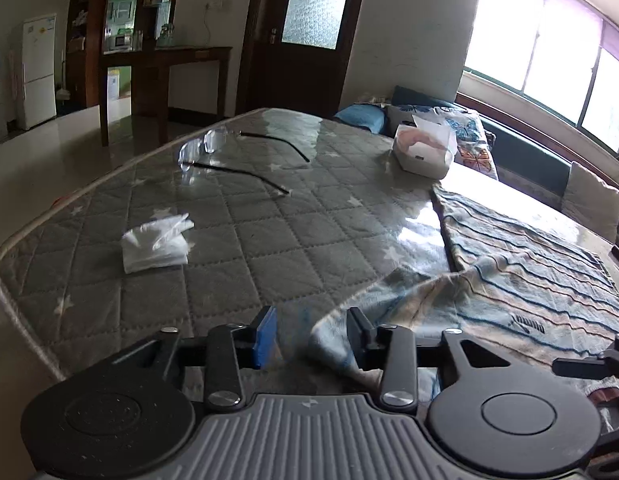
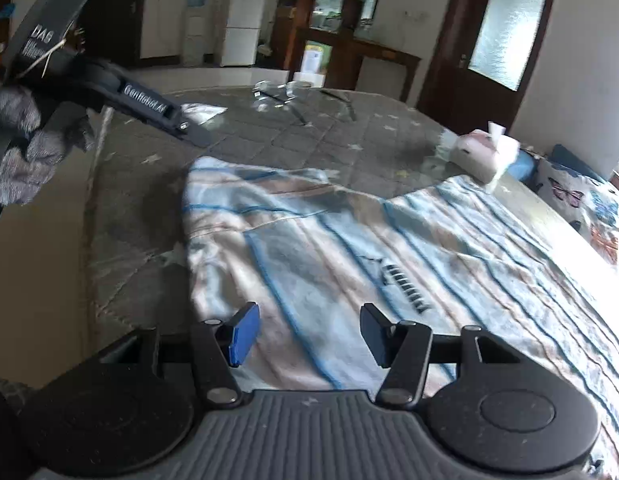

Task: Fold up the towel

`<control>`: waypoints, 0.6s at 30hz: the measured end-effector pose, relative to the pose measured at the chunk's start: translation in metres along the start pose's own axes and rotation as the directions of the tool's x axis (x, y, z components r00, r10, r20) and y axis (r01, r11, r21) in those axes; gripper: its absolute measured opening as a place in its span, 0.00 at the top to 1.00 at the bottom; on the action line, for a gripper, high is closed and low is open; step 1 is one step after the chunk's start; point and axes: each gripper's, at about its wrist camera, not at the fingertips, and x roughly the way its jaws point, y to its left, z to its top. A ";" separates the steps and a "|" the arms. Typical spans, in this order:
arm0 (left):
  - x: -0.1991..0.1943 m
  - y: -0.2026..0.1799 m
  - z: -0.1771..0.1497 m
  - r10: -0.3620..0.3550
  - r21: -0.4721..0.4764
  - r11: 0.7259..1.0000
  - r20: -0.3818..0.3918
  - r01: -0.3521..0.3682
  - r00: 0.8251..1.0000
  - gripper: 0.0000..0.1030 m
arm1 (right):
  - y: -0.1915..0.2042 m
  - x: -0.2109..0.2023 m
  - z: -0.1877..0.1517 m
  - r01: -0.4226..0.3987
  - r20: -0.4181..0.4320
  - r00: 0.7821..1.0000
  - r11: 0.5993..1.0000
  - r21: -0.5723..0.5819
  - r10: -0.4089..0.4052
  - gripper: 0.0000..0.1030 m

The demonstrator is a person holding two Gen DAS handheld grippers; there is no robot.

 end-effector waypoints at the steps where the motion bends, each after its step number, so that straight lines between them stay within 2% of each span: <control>1: -0.001 0.000 -0.002 -0.007 -0.003 1.000 -0.009 0.007 1.000 0.59 | 0.005 -0.002 -0.001 -0.014 0.007 1.000 1.000 -0.019 0.014 0.45; 5: 0.005 -0.008 -0.009 -0.053 -0.013 0.999 -0.053 0.053 0.997 0.60 | 0.015 -0.008 -0.001 -0.036 0.037 0.999 0.997 -0.070 0.038 0.45; 7: 0.010 -0.013 -0.012 -0.069 -0.015 0.998 -0.070 0.068 0.995 0.61 | 0.010 -0.010 0.000 -0.047 0.042 0.998 0.998 -0.037 0.049 0.45; 10: 0.014 -0.018 -0.013 -0.073 -0.017 0.997 -0.075 0.072 0.994 0.63 | 0.002 -0.010 0.001 -0.010 0.034 0.999 1.000 0.013 0.010 0.45; 12: 0.016 -0.019 -0.012 -0.073 -0.023 0.997 -0.076 0.071 0.994 0.74 | -0.004 -0.009 0.001 0.013 0.026 1.000 0.999 0.046 -0.014 0.47; 13: 0.017 -0.019 -0.012 -0.071 -0.025 0.997 -0.076 0.069 0.995 0.75 | -0.006 -0.007 0.001 0.017 0.017 1.000 0.998 0.057 -0.018 0.47; 18: 0.018 -0.018 -0.012 -0.069 -0.018 0.998 -0.072 0.068 0.995 0.76 | -0.001 -0.009 -0.001 -0.017 0.025 1.000 0.999 0.047 0.016 0.63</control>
